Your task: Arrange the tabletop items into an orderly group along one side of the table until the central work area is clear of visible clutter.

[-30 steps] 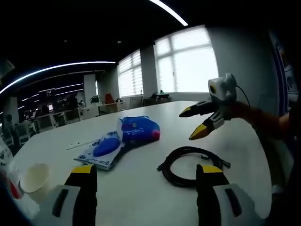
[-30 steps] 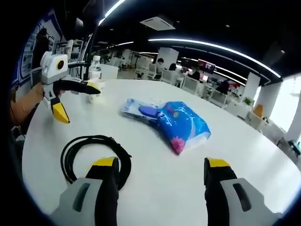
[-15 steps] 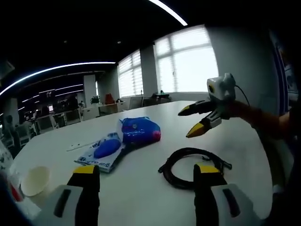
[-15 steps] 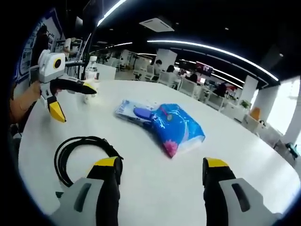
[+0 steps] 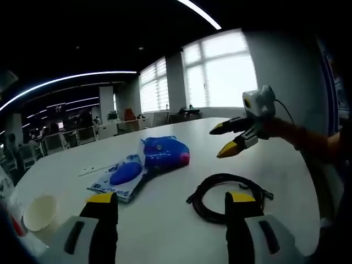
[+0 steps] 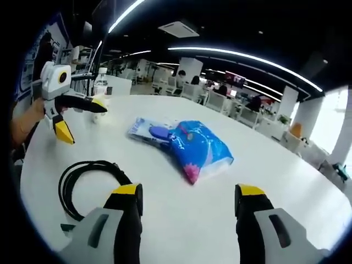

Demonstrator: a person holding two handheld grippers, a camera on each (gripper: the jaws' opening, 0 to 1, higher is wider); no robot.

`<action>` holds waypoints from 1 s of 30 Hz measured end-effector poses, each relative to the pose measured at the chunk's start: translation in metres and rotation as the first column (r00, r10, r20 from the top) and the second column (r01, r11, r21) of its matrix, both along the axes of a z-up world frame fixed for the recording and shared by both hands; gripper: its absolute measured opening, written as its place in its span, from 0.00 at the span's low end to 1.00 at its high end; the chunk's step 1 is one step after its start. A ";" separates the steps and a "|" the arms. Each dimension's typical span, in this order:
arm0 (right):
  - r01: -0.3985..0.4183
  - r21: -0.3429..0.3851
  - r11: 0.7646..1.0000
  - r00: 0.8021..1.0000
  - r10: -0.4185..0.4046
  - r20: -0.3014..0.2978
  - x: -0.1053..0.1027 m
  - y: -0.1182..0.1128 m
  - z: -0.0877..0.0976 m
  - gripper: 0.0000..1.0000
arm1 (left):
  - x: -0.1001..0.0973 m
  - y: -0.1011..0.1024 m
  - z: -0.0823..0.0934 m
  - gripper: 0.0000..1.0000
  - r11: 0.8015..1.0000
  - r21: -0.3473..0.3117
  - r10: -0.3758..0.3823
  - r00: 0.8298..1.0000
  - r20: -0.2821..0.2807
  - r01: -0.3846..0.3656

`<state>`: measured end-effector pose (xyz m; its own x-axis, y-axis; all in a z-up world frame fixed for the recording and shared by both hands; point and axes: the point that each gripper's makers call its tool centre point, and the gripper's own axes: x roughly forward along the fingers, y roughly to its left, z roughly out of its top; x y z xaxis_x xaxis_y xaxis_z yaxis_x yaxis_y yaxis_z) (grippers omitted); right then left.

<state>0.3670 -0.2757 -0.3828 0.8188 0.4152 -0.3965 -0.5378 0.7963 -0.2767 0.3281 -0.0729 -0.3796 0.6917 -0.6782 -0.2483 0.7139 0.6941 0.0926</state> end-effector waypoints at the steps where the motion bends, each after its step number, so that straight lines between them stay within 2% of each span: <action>1: 0.000 0.001 1.000 1.000 0.000 -0.001 0.001 0.000 0.000 0.65 | 0.000 0.000 0.000 0.79 1.000 0.002 0.000 1.000 -0.001 0.000; 12: -0.003 0.007 1.000 1.000 0.003 -0.016 0.011 -0.004 -0.003 0.67 | 0.006 -0.004 -0.001 0.85 1.000 0.018 0.008 1.000 -0.008 -0.008; 30: 0.002 0.001 1.000 1.000 -0.002 -0.022 0.019 -0.009 -0.005 0.66 | 0.017 -0.009 0.001 0.87 0.999 0.033 0.032 0.999 0.002 -0.032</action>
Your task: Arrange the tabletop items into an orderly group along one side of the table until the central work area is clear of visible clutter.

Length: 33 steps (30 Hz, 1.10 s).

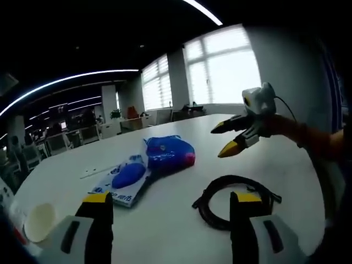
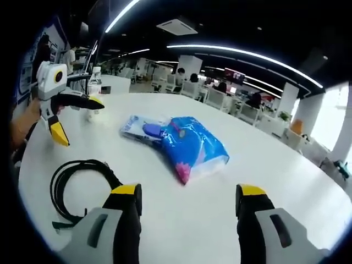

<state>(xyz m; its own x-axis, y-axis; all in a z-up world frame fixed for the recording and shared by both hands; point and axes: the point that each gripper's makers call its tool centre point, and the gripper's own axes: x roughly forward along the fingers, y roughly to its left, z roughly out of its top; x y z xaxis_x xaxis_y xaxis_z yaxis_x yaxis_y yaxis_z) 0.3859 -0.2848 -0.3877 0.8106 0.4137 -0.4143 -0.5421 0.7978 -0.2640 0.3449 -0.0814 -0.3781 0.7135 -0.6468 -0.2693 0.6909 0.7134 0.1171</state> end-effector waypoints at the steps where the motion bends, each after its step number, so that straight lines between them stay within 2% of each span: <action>1: 0.001 0.000 1.000 1.000 -0.001 0.000 0.001 0.000 0.000 0.66 | 0.000 0.000 0.000 0.87 1.000 0.002 0.000 1.000 0.000 0.000; 18: 0.002 0.006 1.000 1.000 -0.002 0.002 0.007 0.001 0.001 0.64 | 0.013 -0.007 0.007 0.86 1.000 0.001 0.018 1.000 0.006 -0.018; 25: 0.008 0.014 1.000 1.000 -0.009 0.012 0.013 0.003 0.000 0.63 | 0.021 -0.018 0.012 0.86 0.999 0.038 0.003 1.000 0.022 -0.004; 33: 0.005 0.022 1.000 1.000 -0.005 0.004 0.015 0.003 -0.002 0.62 | 0.024 -0.019 0.014 0.86 0.999 0.038 0.001 1.000 0.025 -0.002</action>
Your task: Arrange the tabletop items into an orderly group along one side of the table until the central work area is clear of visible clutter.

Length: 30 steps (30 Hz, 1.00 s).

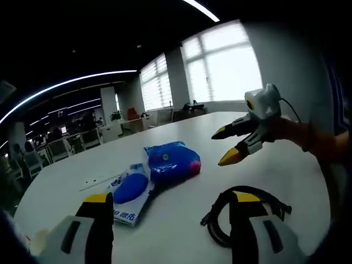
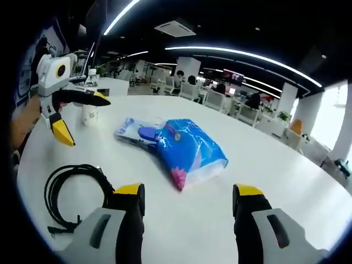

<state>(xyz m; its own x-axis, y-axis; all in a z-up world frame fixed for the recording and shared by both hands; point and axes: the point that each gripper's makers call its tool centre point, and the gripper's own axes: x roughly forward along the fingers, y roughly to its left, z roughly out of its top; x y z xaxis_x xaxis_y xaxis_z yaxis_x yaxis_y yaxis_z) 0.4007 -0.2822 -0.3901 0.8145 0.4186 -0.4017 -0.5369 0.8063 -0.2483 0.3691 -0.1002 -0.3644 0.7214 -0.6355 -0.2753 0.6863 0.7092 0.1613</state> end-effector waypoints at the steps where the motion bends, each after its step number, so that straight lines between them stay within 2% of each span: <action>1: 0.002 0.002 1.000 1.000 -0.002 -0.003 0.001 0.000 -0.001 0.62 | 0.001 0.000 0.000 0.86 1.000 -0.002 0.001 1.000 0.001 -0.001; 20: -0.008 0.046 0.999 1.000 0.009 -0.010 0.010 0.011 -0.002 0.59 | 0.018 -0.006 0.001 0.84 1.000 -0.020 0.012 1.000 0.005 -0.012; 30: -0.011 0.041 0.999 1.000 0.012 -0.022 0.014 0.016 -0.006 0.58 | 0.024 -0.010 -0.002 0.83 1.000 -0.026 0.009 1.000 -0.014 -0.009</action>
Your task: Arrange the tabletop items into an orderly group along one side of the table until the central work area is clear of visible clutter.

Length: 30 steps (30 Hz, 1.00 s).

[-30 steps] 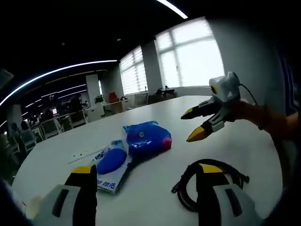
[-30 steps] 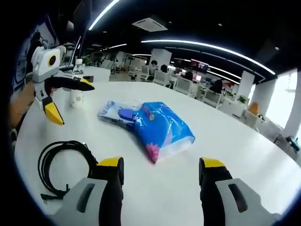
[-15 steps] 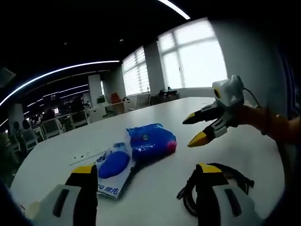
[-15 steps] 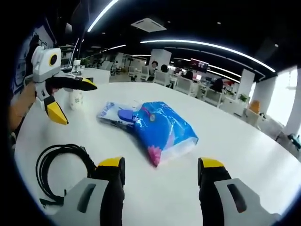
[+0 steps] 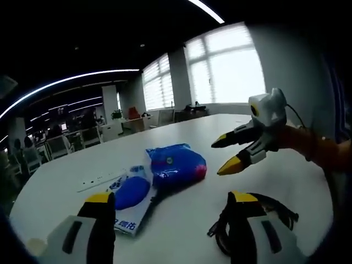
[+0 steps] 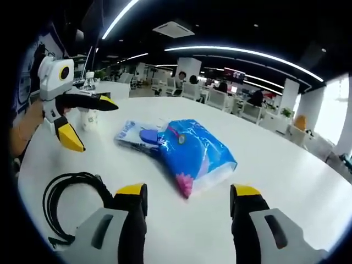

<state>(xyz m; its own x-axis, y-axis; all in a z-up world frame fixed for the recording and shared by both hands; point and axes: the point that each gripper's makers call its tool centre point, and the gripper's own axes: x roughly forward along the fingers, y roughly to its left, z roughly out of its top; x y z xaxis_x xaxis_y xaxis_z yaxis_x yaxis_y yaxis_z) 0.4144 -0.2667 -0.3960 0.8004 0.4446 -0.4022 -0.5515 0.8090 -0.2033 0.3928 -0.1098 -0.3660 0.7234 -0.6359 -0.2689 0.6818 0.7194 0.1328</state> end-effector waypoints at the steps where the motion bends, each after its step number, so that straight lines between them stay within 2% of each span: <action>1: 0.000 0.003 1.000 1.000 0.000 -0.002 0.001 0.000 0.000 0.58 | 0.001 0.000 0.000 0.83 1.000 0.003 0.000 1.000 0.002 0.000; 8: 0.004 0.014 1.000 1.000 -0.004 -0.008 0.003 0.001 -0.001 0.56 | 0.008 -0.004 -0.002 0.83 0.999 0.039 -0.002 1.000 0.010 0.001; 22: 0.014 0.026 1.000 1.000 -0.014 -0.015 0.007 0.002 -0.001 0.54 | 0.020 -0.008 0.000 0.80 0.999 0.042 0.007 1.000 0.017 -0.007; 26: 0.012 0.031 0.999 1.000 -0.011 -0.018 0.007 0.004 -0.001 0.53 | 0.022 -0.008 -0.002 0.79 0.997 0.078 0.012 0.999 0.031 -0.015; 30: 0.014 0.026 1.000 1.000 -0.013 -0.019 0.007 0.003 -0.001 0.53 | 0.023 -0.008 -0.003 0.79 0.998 0.067 0.013 1.000 0.027 -0.015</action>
